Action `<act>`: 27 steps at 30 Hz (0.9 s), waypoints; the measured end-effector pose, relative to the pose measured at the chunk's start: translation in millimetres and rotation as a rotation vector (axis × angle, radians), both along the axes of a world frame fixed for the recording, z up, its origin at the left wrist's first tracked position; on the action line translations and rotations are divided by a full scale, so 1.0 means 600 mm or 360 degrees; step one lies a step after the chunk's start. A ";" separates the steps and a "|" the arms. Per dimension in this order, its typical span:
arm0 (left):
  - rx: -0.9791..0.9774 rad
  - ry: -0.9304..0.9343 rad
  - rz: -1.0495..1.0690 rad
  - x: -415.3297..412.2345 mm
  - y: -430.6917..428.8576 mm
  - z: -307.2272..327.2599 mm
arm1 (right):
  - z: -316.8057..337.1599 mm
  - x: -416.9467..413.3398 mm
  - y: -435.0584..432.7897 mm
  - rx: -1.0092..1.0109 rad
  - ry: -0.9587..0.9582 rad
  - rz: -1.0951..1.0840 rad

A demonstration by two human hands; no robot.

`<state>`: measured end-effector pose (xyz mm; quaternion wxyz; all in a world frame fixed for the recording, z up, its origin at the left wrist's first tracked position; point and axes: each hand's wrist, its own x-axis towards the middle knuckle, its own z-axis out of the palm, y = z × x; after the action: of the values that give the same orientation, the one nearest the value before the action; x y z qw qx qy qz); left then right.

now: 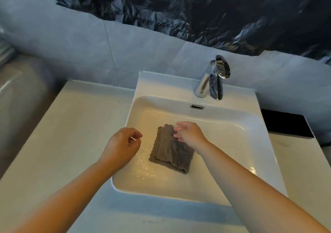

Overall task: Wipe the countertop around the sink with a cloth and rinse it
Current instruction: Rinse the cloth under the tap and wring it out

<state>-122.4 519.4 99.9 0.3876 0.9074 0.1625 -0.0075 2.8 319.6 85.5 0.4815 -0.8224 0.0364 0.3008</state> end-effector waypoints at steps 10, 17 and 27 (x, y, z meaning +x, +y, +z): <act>-0.0128 0.0309 -0.0013 0.053 -0.074 -0.044 | -0.013 -0.011 -0.083 -0.0424 -0.0395 0.0148; 0.0312 0.0697 -0.0020 0.100 -0.131 -0.069 | -0.043 -0.046 -0.133 -0.0283 -0.0291 0.0045; -0.0030 0.0434 0.0151 0.095 -0.144 -0.070 | -0.074 -0.058 -0.143 -0.0132 -0.0192 -0.0068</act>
<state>-65.2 433.1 57.6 0.3704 0.8855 0.2562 -0.1139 -31.7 233.6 40.9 0.4546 -0.8573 0.0372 0.2387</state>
